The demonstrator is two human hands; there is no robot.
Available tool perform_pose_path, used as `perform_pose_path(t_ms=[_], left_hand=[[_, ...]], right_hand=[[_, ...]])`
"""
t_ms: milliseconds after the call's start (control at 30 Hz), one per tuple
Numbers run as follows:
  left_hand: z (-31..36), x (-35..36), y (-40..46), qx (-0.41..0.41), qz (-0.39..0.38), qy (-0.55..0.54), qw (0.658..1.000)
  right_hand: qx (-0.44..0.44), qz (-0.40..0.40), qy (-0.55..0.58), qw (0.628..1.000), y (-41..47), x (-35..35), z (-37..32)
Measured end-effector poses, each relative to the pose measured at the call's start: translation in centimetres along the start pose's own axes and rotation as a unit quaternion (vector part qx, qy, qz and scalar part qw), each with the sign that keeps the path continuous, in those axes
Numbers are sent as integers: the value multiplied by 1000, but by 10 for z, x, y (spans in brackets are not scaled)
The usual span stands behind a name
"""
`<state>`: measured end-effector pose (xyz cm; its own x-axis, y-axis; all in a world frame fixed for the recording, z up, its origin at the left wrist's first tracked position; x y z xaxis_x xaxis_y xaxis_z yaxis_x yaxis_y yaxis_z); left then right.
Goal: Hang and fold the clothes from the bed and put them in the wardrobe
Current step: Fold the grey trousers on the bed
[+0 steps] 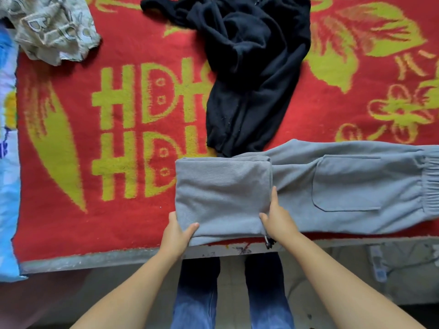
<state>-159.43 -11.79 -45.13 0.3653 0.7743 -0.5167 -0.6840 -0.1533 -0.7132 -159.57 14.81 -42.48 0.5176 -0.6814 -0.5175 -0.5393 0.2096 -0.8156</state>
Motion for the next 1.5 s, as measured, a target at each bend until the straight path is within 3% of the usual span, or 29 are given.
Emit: perform_pose_path(t_ms=[100,167,233,267,333,400,467,567,633,733,800,900,1000,1100,1167,1267,1333,1400,1500], left_hand=[[1,-5,7,3,1,-11,1000],[7,-13,18,8,31,-65,997],[19,-22,33,-21,39,-123,991],[26,-26,40,-53,26,-153,987],[38,-30,49,-106,-21,-196,975],[50,-34,46,-95,-81,-208,970],[65,-42,37,-56,-144,-218,964],[97,-55,9,2,-209,-246,946],[128,-53,-18,78,-238,-238,938],[186,-26,-67,218,-279,-192,915],[219,8,-93,251,-329,-167,895],[250,69,-113,259,-389,-62,882],[261,119,-106,337,-308,111,883],[266,137,-74,380,-105,129,910],[267,138,-37,387,-13,166,907],[268,138,12,354,-32,311,881],[268,140,27,344,-48,379,858],[271,139,36,363,-30,395,843],[268,131,46,388,7,391,835]], right_hand=[[-24,126,48,991,-2,-15,-10],[-163,274,47,947,-9,-26,-26],[-298,342,-23,891,-12,-23,-42],[-330,319,-68,886,-10,-16,-47],[-286,182,-152,928,-3,0,-46],[-185,37,-179,966,7,6,-37],[-159,-22,-145,976,13,1,-38],[-162,-18,-39,986,-3,-23,-49],[-172,-43,104,979,-25,-46,-55],[-195,-147,318,916,-64,-87,-52],[-203,-110,346,909,-73,-112,-31],[-151,116,332,924,-58,-153,23],[-66,222,271,934,-23,-178,86],[-7,223,269,937,18,-176,135],[-2,224,274,935,30,-165,152],[-21,256,212,943,27,-131,164],[-18,247,105,963,21,-101,171],[11,209,-5,978,19,-82,178],[46,172,-49,983,22,-84,181]])
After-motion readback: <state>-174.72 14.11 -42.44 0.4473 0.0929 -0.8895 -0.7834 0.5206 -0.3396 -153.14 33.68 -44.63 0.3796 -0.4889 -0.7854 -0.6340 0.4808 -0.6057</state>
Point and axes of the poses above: each hand's wrist, its own y-axis towards the middle knuckle, its own x-axis out of the palm, z = x × y, the point moved 1 cm from there along y, towards the middle knuckle, and after that the axes turned 1 degree about z, right-handed, at the moved point
